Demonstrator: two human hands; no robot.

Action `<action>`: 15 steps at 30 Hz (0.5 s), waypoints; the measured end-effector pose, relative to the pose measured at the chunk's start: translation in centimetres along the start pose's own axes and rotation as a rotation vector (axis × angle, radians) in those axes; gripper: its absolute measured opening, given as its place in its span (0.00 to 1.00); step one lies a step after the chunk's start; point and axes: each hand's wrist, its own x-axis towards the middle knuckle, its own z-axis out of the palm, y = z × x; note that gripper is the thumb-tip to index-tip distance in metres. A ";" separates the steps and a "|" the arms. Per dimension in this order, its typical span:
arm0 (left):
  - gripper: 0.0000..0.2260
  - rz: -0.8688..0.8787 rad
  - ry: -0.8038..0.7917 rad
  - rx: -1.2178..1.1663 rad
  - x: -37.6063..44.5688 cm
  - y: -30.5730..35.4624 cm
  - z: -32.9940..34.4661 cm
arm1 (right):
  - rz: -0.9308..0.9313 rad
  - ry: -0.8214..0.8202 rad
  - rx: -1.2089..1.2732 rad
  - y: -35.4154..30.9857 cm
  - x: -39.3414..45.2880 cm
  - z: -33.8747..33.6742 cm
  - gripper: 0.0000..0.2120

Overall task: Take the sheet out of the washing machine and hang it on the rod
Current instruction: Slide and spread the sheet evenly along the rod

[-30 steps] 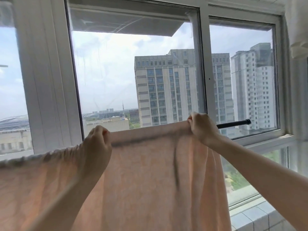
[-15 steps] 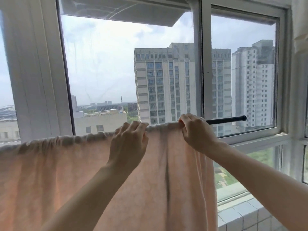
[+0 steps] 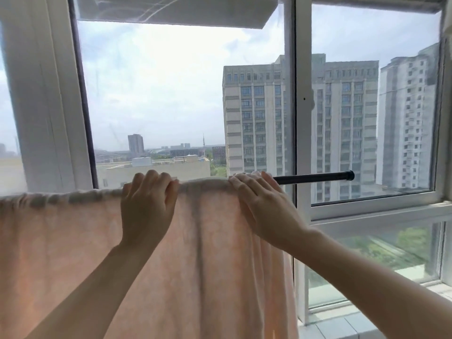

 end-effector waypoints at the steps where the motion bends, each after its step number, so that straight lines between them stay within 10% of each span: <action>1: 0.13 -0.015 0.001 -0.003 0.1 0.3 0.0 | -0.003 0.010 0.006 0.2 -0.3 0.0 0.22; 15: 0.18 -0.080 -0.125 -0.031 0.2 -0.3 0.0 | 0.492 0.034 0.332 0.5 -1.1 -1.3 0.25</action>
